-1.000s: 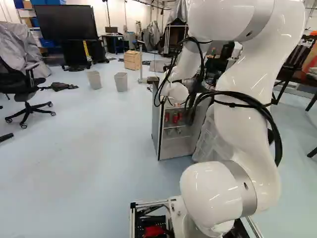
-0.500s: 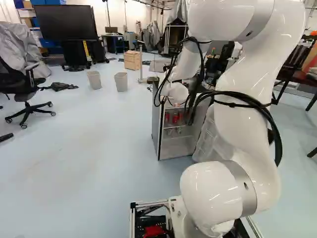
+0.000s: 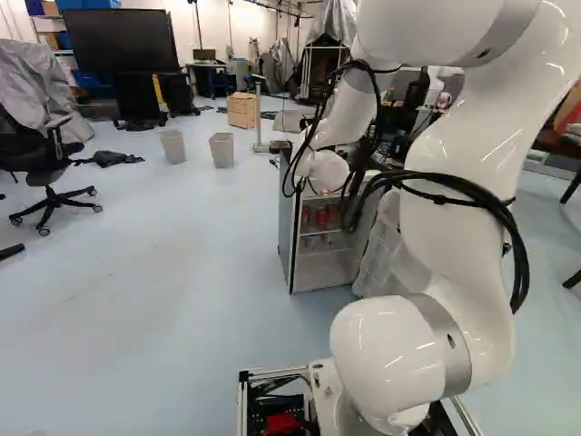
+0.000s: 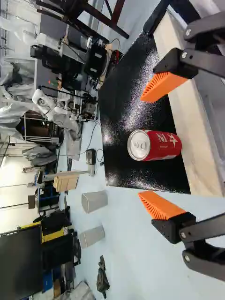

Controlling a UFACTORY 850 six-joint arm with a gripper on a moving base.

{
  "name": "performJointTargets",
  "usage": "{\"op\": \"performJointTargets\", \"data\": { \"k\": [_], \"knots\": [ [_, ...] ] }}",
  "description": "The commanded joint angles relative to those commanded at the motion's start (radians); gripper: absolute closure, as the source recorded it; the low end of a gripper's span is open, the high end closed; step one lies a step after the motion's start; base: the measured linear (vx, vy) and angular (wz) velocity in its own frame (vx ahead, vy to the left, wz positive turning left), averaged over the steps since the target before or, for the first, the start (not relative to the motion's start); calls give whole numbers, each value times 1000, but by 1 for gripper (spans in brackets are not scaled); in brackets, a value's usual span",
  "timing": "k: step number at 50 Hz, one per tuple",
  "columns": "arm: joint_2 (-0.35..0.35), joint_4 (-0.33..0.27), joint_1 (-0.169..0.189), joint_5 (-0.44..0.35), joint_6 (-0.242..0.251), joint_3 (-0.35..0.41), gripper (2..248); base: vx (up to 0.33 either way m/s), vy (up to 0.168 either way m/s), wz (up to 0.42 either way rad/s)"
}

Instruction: Grab a drink from the fridge

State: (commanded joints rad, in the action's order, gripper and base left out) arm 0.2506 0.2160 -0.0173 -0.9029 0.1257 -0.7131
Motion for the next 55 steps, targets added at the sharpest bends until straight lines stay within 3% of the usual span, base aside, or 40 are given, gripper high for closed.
{"op": "performJointTargets", "data": {
  "k": [28,55],
  "knots": [
    [-195,0,-15,0,0,150,3,0,0,0],
    [-281,0,58,0,0,234,3,0,0,0]
  ]
}}
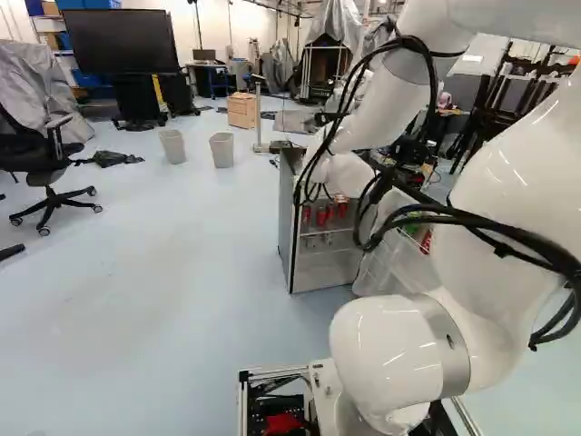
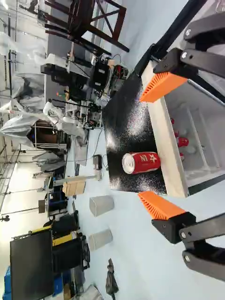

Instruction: Grab a drink from the fridge

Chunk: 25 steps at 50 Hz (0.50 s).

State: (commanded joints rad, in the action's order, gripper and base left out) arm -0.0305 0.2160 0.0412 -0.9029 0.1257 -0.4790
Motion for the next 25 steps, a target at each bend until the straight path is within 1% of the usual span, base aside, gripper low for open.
{"op": "performJointTargets", "data": {
  "k": [25],
  "knots": [
    [-15,0,86,0,0,15,3,0,0,0]
  ]
}}
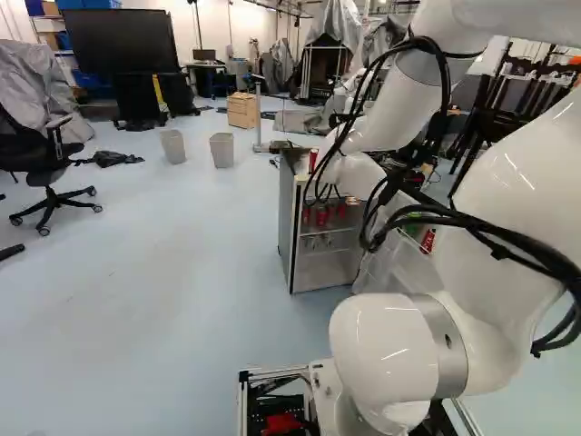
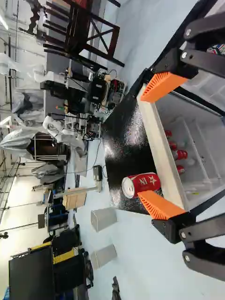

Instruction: Grab a drink from the fridge

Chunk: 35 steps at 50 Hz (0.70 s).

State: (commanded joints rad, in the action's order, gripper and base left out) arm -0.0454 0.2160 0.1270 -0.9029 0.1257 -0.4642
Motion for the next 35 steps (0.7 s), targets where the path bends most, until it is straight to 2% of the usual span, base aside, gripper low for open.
{"op": "performJointTargets", "data": {
  "k": [35],
  "knots": [
    [20,3,120,8,0,-20,3,0,0,0]
  ]
}}
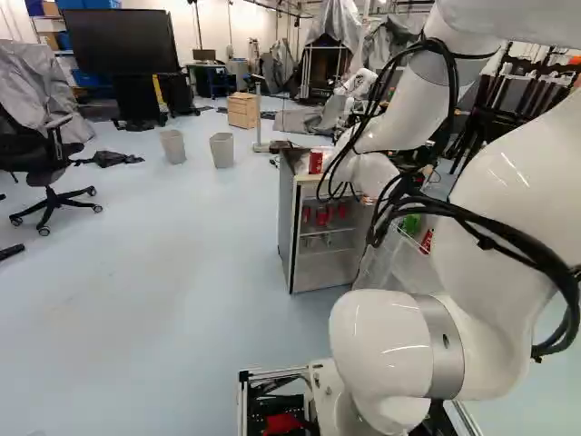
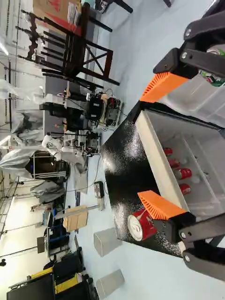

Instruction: Grab a drink from the fridge

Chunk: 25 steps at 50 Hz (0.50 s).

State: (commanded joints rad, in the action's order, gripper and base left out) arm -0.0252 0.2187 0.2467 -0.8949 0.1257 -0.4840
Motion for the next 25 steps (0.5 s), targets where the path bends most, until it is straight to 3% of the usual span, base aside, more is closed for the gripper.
{"op": "performJointTargets", "data": {
  "k": [25],
  "knots": [
    [34,50,83,102,0,-34,3,0,0,0]
  ]
}}
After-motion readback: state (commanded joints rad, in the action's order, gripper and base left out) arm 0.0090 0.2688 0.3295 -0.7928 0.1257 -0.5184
